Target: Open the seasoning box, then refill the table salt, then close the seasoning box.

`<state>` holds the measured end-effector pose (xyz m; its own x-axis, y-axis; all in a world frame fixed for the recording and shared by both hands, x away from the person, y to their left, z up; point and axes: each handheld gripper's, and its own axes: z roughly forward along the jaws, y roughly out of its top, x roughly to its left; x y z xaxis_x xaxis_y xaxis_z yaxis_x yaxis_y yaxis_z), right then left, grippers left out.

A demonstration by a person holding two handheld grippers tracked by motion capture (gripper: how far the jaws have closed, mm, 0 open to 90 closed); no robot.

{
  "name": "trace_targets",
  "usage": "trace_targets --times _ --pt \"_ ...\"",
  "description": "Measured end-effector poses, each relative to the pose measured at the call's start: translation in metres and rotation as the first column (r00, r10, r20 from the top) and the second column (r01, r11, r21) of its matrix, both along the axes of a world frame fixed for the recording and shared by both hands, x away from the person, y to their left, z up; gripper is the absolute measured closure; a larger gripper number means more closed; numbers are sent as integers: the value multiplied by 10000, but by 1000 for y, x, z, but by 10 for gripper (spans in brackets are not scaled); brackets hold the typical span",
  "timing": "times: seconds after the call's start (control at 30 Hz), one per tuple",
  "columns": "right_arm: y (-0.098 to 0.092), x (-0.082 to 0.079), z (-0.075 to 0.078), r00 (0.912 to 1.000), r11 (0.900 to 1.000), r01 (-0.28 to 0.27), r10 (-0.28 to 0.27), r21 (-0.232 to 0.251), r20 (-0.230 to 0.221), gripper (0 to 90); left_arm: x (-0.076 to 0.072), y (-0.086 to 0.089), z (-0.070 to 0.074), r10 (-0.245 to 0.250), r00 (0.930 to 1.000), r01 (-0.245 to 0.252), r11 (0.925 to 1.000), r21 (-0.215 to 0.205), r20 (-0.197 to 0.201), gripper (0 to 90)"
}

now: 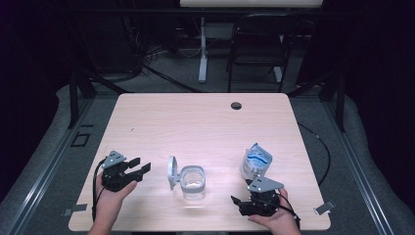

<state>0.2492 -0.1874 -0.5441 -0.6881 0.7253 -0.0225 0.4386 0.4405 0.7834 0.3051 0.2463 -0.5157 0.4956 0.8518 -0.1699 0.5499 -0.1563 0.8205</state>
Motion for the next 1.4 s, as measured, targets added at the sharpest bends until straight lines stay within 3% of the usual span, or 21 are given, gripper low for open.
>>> trace_targets --times 0.07,0.2,0.3,0.57,0.83,1.07,1.2,1.33,1.4 --pt "-3 -1 0 9999 9999 36 -38 -160 -109 245 1 2 2 77 10000 -77 10000 -25 12 488" --pt "-12 -2 -2 9993 10000 -51 51 2 -367 291 4 5 3 180 9998 -180 9997 -161 26 488" --pt "-19 -2 -2 9991 9994 -144 131 -314 -406 335 6 6 3 215 9998 -215 9993 -293 -11 487" --pt "-43 0 -3 9940 9947 787 -833 -657 -709 384 10 5 2 267 9996 -267 9995 -184 -14 487" --pt "-58 4 -6 9824 9844 1662 -1703 -572 -767 327 11 5 0 294 9995 -295 9994 -152 -87 486" --pt "-63 8 -7 9769 9778 2072 -2085 -298 -463 291 8 5 -1 238 9997 -239 9997 -76 -104 487" --pt "-64 12 -5 9715 9713 2369 -2367 -225 108 282 4 8 -1 328 9994 -328 9995 -10 -125 487" --pt "-62 17 -4 9723 9721 2325 -2331 316 172 282 1 14 -1 487 9988 -488 9988 -33 -93 487" --pt "-59 19 -4 9745 9745 2238 -2240 162 146 282 -1 18 -1 602 9981 -603 9982 -48 -88 487"
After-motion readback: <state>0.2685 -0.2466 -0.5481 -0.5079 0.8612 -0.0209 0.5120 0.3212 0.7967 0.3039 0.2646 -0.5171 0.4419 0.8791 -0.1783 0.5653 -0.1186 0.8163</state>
